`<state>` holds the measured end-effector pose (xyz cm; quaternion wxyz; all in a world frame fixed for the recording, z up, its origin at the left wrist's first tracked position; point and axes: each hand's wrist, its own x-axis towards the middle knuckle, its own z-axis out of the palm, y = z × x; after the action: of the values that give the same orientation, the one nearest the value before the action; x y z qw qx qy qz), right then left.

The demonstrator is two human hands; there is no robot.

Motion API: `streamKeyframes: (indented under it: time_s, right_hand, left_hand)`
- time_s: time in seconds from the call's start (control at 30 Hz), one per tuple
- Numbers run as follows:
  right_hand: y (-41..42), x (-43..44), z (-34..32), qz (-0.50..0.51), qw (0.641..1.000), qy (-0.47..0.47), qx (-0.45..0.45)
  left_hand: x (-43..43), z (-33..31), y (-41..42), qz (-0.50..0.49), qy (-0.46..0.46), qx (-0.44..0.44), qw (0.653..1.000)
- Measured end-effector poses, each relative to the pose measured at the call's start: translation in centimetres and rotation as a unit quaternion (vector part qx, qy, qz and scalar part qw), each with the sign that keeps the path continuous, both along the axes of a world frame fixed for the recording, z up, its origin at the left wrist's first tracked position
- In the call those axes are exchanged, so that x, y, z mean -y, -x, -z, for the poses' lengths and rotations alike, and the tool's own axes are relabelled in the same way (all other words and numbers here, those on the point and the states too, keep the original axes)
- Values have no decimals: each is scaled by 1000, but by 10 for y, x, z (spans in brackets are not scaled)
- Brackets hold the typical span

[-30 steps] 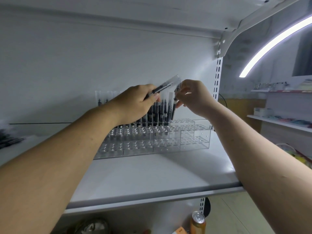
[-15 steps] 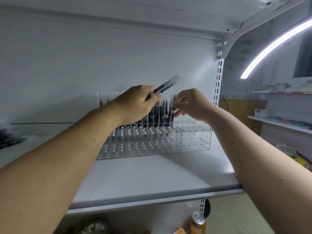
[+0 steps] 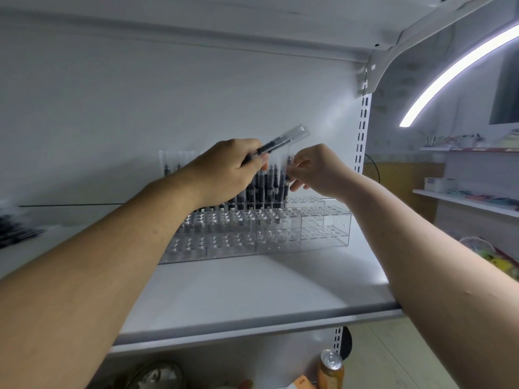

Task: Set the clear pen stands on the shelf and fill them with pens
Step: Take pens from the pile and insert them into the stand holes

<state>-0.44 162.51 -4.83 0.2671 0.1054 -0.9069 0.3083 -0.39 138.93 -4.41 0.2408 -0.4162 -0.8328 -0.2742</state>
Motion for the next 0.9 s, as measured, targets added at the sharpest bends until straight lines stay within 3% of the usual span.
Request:
streamKeyframes:
  time_s: [0.5, 0.63, 0.73, 0.8, 0.9]
  right_hand:
    - [-4, -12, -1, -3, 995, -100, 27]
    - [-5, -15, -9, 35, 995, -23, -88]
    - [-10, -9, -15, -27, 986, 55, -155]
    - [-15, -4, -18, -133, 972, 147, -130]
    - [-22, 2, -21, -291, 922, 256, -9]
  left_hand:
    - [0, 0, 2, 14, -7, 2, 1000]
    - [0, -1, 3, 16, -10, -8, 1000]
    - [0, -2, 4, 17, -28, -13, 999]
    - [0, -3, 4, 13, -38, -17, 999]
    - [-1, -2, 4, 20, -42, -9, 999]
